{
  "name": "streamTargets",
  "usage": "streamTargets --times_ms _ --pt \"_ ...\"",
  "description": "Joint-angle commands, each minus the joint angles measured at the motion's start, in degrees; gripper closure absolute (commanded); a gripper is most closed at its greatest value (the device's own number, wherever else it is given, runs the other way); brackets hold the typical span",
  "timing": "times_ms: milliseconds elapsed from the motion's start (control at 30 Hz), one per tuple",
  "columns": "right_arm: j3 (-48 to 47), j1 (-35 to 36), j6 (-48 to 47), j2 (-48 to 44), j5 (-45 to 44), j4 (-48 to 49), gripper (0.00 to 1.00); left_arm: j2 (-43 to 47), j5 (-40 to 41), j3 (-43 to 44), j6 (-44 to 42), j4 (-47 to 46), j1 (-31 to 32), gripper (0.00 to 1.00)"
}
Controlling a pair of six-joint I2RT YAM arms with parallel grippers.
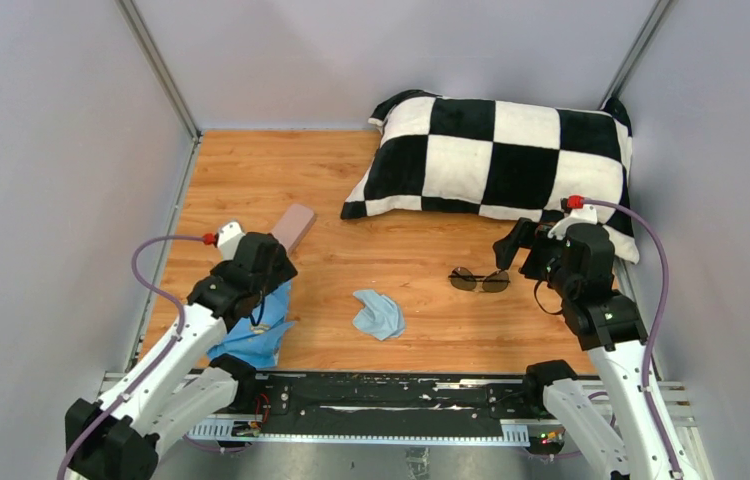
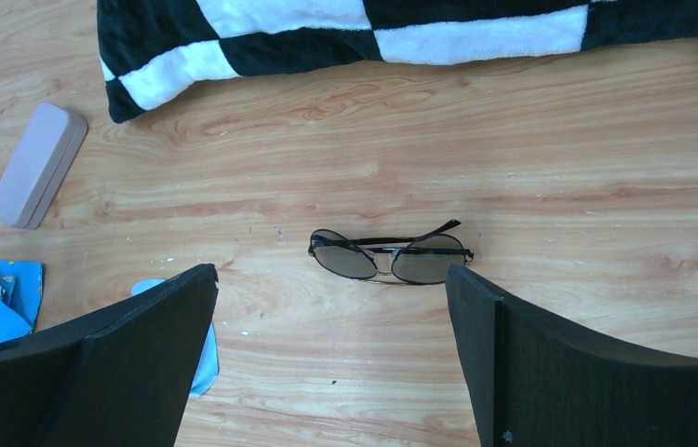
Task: Organize the sunglasses
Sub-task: Move the distractor to the center of the board, then pick up the sunglasses case at the center of the board.
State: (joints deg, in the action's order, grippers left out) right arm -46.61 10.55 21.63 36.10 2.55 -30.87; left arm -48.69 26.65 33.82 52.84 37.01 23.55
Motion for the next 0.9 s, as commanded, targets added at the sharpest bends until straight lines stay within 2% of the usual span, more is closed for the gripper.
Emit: streamTargets --times_ms 0,100,167,233,333,400,467,533,567,633,867 --pt "0.32 -0.52 0.04 -0.30 0.46 0.58 0.00 -2.31 3.25 7.84 -14.04 -4.49 -0.35 0.00" --pt "0.47 -0.52 0.56 0.18 1.90 1.25 0.00 -10.67 -0.15 12.66 -26.28 -10.81 -0.35 0.00" --pt "0.24 -0.48 0.84 0.15 2.98 1.43 0.00 -17.24 1.03 17.26 -31.34 -10.28 -0.35 0.00" --pt "0.27 -0.53 0.78 -0.28 2.88 1.41 0.00 -23.59 -2.47 22.66 -36.20 -9.24 -0.35 0.00" --pt "0.55 -0.52 0.06 -1.09 2.44 1.62 0.00 -31.24 -7.04 28.83 -38.48 -7.29 -0.35 0.00" --pt "0.48 -0.50 -0.43 -0.91 2.06 1.54 0.00 -34.90 -4.69 31.62 -39.30 -5.90 -0.32 0.01" --pt "0.38 -0.53 -0.66 -0.78 2.15 1.48 0.00 -38.67 -0.88 34.59 -41.13 -3.70 -0.55 0.10" --pt "0.38 -0.53 -1.27 -0.54 2.57 1.79 0.00 -43.88 -0.23 37.94 -43.14 -0.61 -1.06 0.15" --pt "0.38 -0.53 -1.65 -0.30 2.63 1.98 0.00 -45.63 -0.59 39.09 -44.46 0.28 -1.19 0.15" --pt "0.17 -0.53 -2.25 0.43 2.56 2.21 0.00 -48.97 -0.29 40.98 -46.43 1.69 -1.42 0.02" --pt "0.50 -0.53 -2.53 2.04 4.72 2.65 0.00 -54.65 -6.22 42.22 -49.94 1.97 -5.54 0.00"
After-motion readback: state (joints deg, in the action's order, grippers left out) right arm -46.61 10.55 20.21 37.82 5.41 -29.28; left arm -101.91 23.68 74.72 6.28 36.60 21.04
